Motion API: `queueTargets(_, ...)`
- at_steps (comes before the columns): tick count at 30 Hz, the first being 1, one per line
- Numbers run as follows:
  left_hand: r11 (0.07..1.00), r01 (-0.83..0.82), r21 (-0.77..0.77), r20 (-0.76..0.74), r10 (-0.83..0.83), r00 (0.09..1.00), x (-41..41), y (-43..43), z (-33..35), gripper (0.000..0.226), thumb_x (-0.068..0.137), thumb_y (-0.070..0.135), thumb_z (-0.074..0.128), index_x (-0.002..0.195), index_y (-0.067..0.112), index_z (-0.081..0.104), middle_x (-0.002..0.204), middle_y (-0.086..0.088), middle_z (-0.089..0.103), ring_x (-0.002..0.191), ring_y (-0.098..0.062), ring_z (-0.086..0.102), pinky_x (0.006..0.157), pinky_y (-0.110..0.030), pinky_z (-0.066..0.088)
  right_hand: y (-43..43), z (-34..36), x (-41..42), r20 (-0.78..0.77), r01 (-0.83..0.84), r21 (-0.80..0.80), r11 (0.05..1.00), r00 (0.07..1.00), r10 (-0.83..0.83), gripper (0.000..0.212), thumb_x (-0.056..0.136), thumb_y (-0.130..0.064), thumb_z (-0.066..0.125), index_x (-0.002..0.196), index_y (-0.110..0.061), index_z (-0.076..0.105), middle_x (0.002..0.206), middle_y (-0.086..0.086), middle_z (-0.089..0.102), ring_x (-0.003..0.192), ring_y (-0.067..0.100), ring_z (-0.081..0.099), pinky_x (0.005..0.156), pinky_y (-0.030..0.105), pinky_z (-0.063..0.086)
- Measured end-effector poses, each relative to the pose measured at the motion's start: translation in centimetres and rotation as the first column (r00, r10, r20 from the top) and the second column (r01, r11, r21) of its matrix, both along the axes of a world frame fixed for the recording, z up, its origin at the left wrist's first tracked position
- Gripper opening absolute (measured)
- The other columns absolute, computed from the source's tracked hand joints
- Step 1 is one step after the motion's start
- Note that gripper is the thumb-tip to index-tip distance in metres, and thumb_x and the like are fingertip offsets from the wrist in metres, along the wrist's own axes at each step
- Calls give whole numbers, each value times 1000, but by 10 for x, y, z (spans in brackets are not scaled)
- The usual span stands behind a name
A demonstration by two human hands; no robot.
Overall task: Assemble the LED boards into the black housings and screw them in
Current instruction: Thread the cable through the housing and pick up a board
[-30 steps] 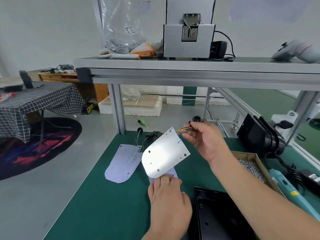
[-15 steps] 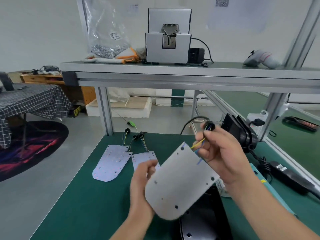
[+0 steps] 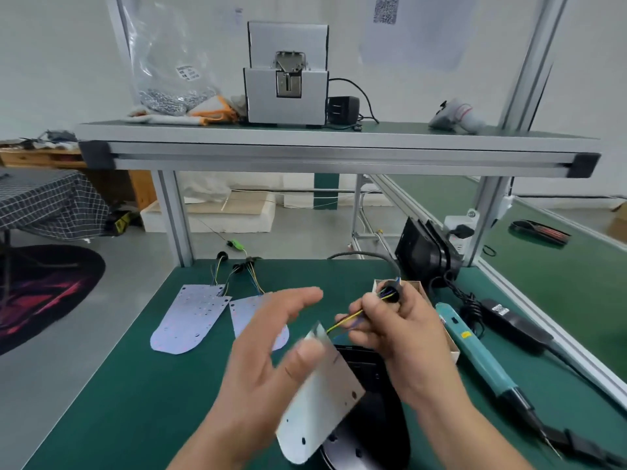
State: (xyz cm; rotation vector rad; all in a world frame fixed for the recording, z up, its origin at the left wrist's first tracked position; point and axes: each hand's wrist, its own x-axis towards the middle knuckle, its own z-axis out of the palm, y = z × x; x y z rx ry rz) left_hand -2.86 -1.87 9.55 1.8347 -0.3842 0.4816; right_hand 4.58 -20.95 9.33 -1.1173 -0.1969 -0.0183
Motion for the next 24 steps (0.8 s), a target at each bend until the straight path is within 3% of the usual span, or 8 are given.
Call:
queueTargets(2,960,-26,278,66,8,998,-8,-15,5,106,77,93,56,162,33,40,167,16,39,157,-6,29,120,-29,33,8,-3,-4,27,73,-29,997,997,-72,30,88,-19,78,106,-5,59,85,18,75,74,29,77,57,30,61)
queueTargets(4,810,-146,567,154,70,986,-10,-34,8,118,75,87,59,168,25,21,176,10,16,164,-11,10,130,-29,20,11,-6,-5,43,133,-48,990,990,-131,24,91,-18,82,99,-6,63,80,19,70,74,30,73,63,39,61)
queueTargets(7,639,-160,753,120,106,987,-12,-54,13,93,73,53,69,152,8,55,164,-14,44,148,-35,48,110,-51,52,10,-3,-5,22,97,20,995,995,-98,37,87,-18,85,100,5,58,85,27,66,74,35,67,60,35,58)
queueTargets(9,685,-149,713,99,113,989,-13,-54,9,71,74,24,66,142,4,65,154,-18,56,131,-35,65,94,-46,62,9,-1,-5,21,15,61,998,1000,-17,36,84,-15,85,103,2,60,90,28,74,71,31,73,56,31,59)
queueTargets(13,798,-227,558,139,180,974,-14,-40,16,90,84,12,36,161,49,10,168,24,20,145,9,37,103,-3,36,2,-2,-2,43,-108,54,993,993,106,33,83,-21,82,103,-8,59,92,20,75,76,27,77,63,32,64)
queueTargets(17,849,-318,421,130,291,948,-16,-28,19,76,78,-17,60,133,35,71,118,28,68,94,3,63,77,-3,43,-8,-5,2,53,-182,12,983,982,181,46,83,-20,78,121,-7,54,117,27,73,96,42,73,66,34,63)
queueTargets(20,886,-283,366,35,291,956,-17,-18,20,73,80,-17,60,113,47,74,90,41,64,70,15,56,64,1,39,-14,-14,8,75,-116,-60,991,990,121,72,78,-20,78,143,-12,48,125,21,72,107,44,71,72,37,63)
queueTargets(24,931,-201,305,3,210,978,-13,-3,22,74,86,-11,61,112,58,68,103,37,72,69,6,65,62,-4,46,-23,-20,17,135,-103,-193,976,982,130,105,78,-13,83,164,-23,24,138,9,69,122,42,67,91,39,59)
